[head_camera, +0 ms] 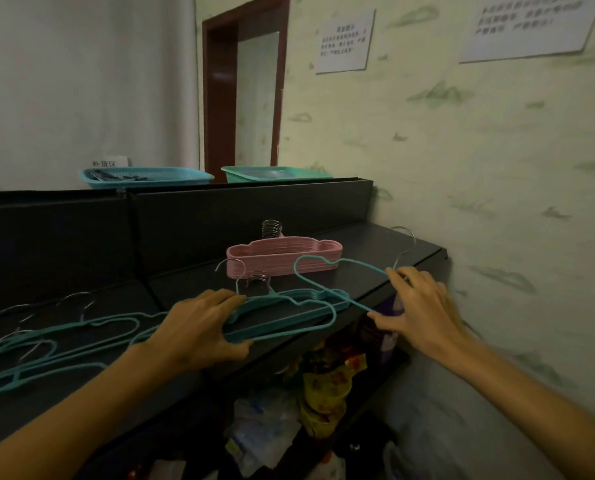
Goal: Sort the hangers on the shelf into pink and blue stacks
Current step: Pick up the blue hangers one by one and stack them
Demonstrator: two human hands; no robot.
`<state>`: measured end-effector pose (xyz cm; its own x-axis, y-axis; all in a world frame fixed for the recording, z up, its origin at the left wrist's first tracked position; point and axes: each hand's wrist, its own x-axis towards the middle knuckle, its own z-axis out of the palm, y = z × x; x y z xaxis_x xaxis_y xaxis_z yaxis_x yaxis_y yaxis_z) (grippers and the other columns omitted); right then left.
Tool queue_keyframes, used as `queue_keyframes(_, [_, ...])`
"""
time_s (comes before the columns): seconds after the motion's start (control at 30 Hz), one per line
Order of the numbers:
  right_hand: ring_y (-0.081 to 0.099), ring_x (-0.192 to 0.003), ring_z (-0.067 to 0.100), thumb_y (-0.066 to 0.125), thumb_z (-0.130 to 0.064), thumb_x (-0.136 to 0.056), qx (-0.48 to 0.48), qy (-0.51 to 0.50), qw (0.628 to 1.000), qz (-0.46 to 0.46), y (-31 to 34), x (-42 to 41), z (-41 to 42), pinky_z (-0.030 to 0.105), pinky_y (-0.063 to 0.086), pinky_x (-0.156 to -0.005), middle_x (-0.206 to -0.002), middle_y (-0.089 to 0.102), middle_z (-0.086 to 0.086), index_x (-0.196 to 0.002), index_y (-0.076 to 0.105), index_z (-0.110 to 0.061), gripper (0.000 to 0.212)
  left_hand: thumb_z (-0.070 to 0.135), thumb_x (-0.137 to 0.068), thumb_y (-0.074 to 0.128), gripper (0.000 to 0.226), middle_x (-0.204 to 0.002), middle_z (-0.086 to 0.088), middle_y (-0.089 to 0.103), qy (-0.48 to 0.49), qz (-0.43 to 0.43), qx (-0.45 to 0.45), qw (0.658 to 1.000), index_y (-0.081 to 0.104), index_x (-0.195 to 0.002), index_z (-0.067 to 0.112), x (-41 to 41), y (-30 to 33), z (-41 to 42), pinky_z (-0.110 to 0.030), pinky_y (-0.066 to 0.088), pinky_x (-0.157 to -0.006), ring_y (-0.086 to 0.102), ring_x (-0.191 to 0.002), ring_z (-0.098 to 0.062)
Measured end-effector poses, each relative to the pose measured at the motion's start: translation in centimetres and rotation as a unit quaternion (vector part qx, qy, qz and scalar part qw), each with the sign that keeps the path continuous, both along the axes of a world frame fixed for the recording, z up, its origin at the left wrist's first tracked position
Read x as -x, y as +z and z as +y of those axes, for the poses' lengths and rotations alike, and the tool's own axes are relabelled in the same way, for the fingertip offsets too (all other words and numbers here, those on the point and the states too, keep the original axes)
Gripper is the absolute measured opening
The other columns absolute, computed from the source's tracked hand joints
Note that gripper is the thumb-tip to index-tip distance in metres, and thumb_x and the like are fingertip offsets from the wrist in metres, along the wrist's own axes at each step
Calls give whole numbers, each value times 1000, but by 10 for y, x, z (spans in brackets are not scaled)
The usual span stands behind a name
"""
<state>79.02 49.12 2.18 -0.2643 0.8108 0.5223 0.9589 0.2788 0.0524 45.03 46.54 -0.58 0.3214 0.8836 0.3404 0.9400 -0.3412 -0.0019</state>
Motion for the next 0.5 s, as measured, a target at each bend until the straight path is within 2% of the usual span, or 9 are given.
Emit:
queue_keyframes(0.07, [60,-90,37,86,-45,-61,-10,10,1000,-10,10,-8,20,42,47,-67,-105,62,14,-121,61,4,81,78,-64,36,92,-137,10,47,2,-2,20,1000,38,-141,27,-15,3,23,-29,45,-86,49,-117,-11])
queue_keyframes(0.13, [59,-94,36,85,-45,-64,-17,29,999,-5,17,-11,37,44,48,-71,-108,62,14,-123,60,3,80,75,-73,46,87,-141,9,42,4,5,46,999,31,-144,27,-28,2,43,-28,43,-91,44,-122,-10])
queue_keyframes(0.23, [60,-95,34,83,-47,-64,-17,58,998,-11,18,-12,58,44,49,-74,-111,62,12,-125,59,1,81,75,-74,45,87,-142,6,41,4,7,68,998,32,-144,26,-39,-4,68,-27,43,-94,43,-123,-10])
queue_keyframes(0.4, [62,-95,33,82,-48,-64,-11,93,996,-11,12,-17,87,44,50,-74,-112,63,12,-124,60,1,80,84,-57,20,104,-139,5,45,15,-12,69,997,36,-141,26,-50,-7,88,-26,42,-93,47,-119,-10])
queue_keyframes(0.5, [61,-98,32,82,-49,-65,-7,108,994,-12,12,-21,103,44,49,-76,-114,63,12,-125,59,0,81,85,-60,26,100,-135,5,48,22,-17,82,996,37,-140,26,-59,-9,97,-25,44,-90,48,-115,-9])
